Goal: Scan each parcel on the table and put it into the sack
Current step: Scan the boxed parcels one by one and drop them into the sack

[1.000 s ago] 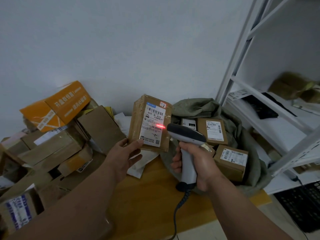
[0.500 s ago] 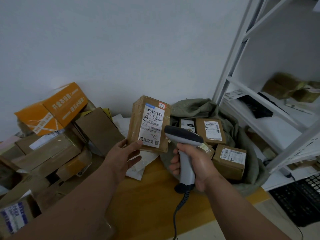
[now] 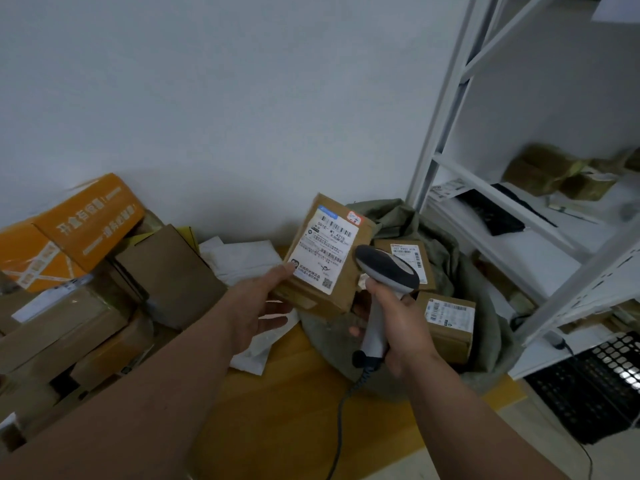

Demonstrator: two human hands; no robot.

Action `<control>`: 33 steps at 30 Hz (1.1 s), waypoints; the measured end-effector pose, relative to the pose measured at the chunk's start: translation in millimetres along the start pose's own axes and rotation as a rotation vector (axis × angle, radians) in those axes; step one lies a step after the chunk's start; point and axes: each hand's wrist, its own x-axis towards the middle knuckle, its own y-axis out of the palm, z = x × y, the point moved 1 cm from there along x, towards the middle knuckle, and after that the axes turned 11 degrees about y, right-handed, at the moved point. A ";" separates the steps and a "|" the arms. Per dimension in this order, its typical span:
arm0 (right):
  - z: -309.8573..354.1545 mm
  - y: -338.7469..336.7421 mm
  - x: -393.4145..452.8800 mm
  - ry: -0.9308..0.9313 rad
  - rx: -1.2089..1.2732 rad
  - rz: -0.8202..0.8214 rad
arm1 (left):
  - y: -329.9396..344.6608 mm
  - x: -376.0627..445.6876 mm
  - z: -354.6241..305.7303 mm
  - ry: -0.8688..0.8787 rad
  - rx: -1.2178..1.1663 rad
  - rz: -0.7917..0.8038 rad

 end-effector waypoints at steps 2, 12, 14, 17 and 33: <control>5.9 -10.5 9.5 0.007 0.025 -0.046 | 20.3 9.6 -7.4 -0.024 0.138 0.048; 78.0 -92.6 115.9 -0.001 0.046 -0.233 | 152.2 92.3 -46.4 -0.038 0.671 0.216; 88.5 -103.7 140.1 0.067 -0.044 -0.253 | 166.7 115.5 -38.9 -0.079 0.710 0.190; 89.0 -109.5 176.4 0.210 -0.218 -0.248 | 175.5 143.0 -26.1 -0.085 0.940 0.195; 108.2 -50.2 278.4 0.258 -0.627 -0.187 | 122.9 204.5 -57.0 0.195 1.162 -0.280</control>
